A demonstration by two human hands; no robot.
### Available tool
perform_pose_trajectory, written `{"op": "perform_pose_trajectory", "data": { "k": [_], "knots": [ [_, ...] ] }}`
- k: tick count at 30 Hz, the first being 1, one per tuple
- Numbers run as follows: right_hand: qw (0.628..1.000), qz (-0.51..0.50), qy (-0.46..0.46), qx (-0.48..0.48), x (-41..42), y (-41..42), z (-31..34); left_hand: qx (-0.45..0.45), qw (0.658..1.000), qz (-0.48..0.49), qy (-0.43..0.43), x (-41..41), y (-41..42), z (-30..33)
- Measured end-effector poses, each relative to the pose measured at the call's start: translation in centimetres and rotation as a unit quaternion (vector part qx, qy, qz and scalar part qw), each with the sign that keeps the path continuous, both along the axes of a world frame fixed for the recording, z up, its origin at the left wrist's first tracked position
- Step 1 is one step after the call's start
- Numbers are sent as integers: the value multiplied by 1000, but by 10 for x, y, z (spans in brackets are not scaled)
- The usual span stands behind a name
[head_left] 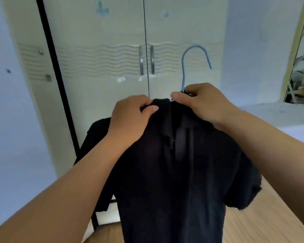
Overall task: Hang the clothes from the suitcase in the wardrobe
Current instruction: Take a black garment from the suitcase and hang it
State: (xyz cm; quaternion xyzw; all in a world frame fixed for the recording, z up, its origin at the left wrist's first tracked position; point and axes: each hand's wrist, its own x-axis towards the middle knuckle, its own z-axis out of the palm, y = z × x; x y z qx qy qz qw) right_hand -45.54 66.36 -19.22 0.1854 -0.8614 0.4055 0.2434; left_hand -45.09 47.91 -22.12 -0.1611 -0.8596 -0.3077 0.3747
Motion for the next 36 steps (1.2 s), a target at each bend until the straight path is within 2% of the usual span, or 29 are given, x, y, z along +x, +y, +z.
{"op": "perform_pose_trajectory", "data": {
  "k": [2,4,5,6,7,8,9,11,12,15,17,22,24,26,27,28,29,30,31,33,36],
  "knots": [
    [996,12,87,0,28,-7,111,14,993,19,118,22,-7,101],
    [974,-7,224,-21,39,-20,162,18,968,56,243,38,-12,152],
    [963,-39,267,-5,38,-27,172,-14,972,66,227,42,-18,169],
    [967,-73,237,52,32,-35,169,-67,988,70,123,43,-23,175],
    [979,-93,127,130,24,-42,155,-127,988,80,-41,41,-30,170],
    [981,-80,-2,176,19,-49,143,-163,967,83,-176,42,-42,164],
    [983,-53,-68,163,15,-53,136,-153,961,81,-217,41,-55,160],
    [995,-21,-54,82,11,-60,168,-96,979,92,-155,43,-78,188],
    [997,3,-38,62,16,-62,183,-99,984,96,-116,48,-87,200],
    [996,68,-32,47,35,-67,225,-51,993,91,-63,63,-120,235],
    [997,56,-19,47,44,-64,240,-21,993,107,-42,74,-149,255],
    [994,50,-1,100,71,-86,262,-116,986,100,-59,103,-195,293],
    [996,27,66,61,85,-104,276,-89,991,95,13,119,-203,308],
    [974,-47,221,-19,95,-115,277,-32,981,125,142,131,-201,310],
    [963,-68,260,-3,97,-126,274,-48,975,156,151,137,-201,309],
    [970,-64,225,62,92,-137,266,-106,973,188,80,135,-202,302],
    [980,-47,125,147,84,-148,250,-181,960,211,-44,132,-202,287],
    [981,-18,40,190,81,-155,236,-221,944,199,-147,133,-204,272],
    [984,2,13,179,77,-161,227,-221,939,191,-181,130,-210,262],
    [994,28,22,103,79,-170,236,-123,959,195,-164,137,-219,267],
    [991,122,-42,32,85,-171,248,-89,965,186,-164,155,-232,281]
  ]
}}
